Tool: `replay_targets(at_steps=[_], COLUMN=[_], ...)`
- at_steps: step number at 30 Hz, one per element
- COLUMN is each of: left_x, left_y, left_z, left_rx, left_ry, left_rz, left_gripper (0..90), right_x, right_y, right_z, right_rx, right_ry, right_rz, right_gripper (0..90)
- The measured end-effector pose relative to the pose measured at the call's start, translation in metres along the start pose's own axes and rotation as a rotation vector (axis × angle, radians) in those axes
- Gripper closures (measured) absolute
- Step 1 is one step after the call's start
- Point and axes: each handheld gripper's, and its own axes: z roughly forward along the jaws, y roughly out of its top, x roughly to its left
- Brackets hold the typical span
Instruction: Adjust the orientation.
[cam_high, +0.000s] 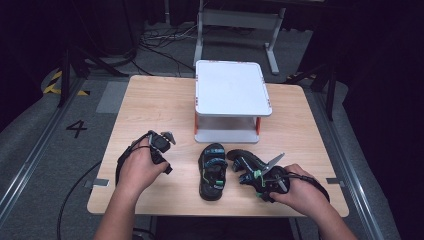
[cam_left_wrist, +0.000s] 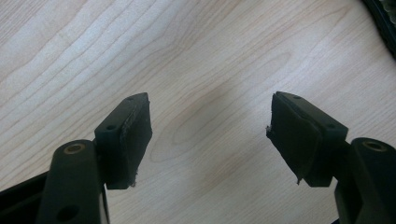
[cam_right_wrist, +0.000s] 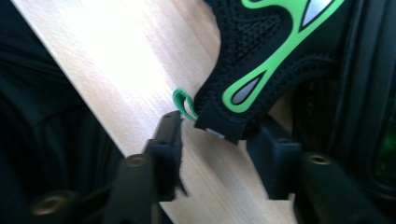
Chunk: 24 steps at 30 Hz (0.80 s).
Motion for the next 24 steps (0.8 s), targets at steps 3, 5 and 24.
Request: replay_targets(at_steps=[3, 5, 24], left_x=[-0.001, -0.001, -0.001], left_y=[0.0, 0.0, -0.001], left_z=[-0.001, -0.001, -0.003], left_rx=[-0.006, -0.008, -0.018], left_ry=[-0.002, -0.003, -0.004], left_rz=[-0.004, 0.0, -0.005], left_gripper=[30.5, 30.7, 31.1], right_x=[-0.001, -0.001, -0.027], right_y=[0.0, 0.0, -0.013], right_z=[-0.001, -0.002, -0.047], right_rx=[0.005, 0.002, -0.335], right_ry=[-0.001, 0.005, 0.079], right_rz=[0.0, 0.0, 0.219], right_gripper=[69.7, 71.6, 73.4])
